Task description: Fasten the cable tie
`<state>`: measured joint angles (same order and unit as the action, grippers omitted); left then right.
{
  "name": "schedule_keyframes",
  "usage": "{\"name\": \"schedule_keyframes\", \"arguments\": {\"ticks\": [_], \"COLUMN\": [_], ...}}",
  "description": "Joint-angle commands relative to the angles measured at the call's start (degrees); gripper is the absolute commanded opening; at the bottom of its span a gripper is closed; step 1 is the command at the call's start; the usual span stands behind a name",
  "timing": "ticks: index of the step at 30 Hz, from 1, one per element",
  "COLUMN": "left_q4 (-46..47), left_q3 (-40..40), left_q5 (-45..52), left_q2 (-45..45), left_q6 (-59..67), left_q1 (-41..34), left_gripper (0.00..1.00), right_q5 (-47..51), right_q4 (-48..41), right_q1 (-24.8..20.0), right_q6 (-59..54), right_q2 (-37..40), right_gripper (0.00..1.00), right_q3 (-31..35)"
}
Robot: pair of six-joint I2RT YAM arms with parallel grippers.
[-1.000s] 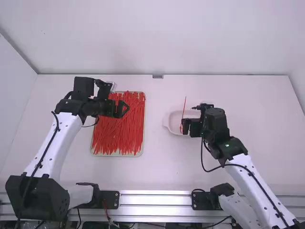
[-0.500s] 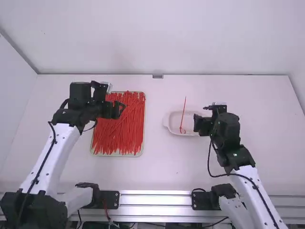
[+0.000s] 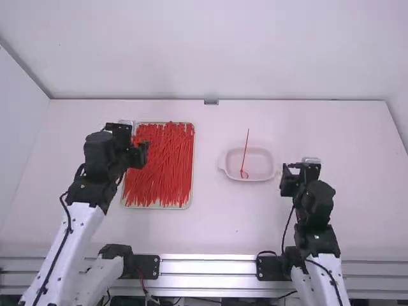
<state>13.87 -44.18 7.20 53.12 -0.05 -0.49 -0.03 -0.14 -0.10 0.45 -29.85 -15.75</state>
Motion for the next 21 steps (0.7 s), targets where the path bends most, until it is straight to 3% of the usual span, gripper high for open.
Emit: {"name": "schedule_keyframes", "arguments": {"ticks": [1, 11, 21], "left_q4": [-2.36, -13.87, -13.87], "left_q3": [3.38, 17.21, 28.87], "left_q5": [-6.31, -7.2, -7.2], "left_q2": [-4.08, -17.91, -29.57], "left_q6": [0.05, 0.05, 0.05], "left_q1": [0.49, 0.49, 0.49], "left_gripper": [0.53, 0.28, 0.08], "right_q5": [0.03, 0.03, 0.03], "right_q4": [0.14, 0.14, 0.14], "right_q1": [0.1, 0.1, 0.1], "right_q6": [-0.45, -0.45, -0.45], "right_q2": [3.36, 15.87, 24.71], "right_gripper": [0.49, 0.27, 0.11], "right_q3": [3.62, 15.75, 15.75]}}
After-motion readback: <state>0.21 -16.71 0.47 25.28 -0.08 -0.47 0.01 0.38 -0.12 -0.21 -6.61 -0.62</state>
